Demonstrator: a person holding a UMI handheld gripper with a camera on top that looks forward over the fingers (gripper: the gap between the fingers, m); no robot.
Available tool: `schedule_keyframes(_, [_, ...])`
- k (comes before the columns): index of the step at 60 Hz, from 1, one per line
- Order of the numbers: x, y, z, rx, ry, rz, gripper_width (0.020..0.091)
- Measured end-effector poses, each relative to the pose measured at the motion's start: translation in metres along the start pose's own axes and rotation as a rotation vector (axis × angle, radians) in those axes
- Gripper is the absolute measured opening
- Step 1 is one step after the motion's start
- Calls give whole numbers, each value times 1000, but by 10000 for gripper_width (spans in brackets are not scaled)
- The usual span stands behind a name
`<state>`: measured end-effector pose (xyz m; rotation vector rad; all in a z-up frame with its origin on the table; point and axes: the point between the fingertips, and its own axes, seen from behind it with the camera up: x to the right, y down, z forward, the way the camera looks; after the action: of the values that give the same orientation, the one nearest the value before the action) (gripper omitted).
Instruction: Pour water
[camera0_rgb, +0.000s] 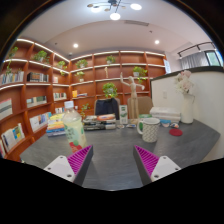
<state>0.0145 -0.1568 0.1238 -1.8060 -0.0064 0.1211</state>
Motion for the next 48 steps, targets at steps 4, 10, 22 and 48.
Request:
schedule_keyframes(4, [-70, 32, 9, 12, -38, 46, 821])
schedule_keyframes(10, [-116, 35, 27, 19, -80, 45, 820])
schedule_keyframes(22, [-162, 21, 79, 38, -128, -26, 821])
schedule_keyframes(48, [-178, -5, 142, 118, -75, -130, 470])
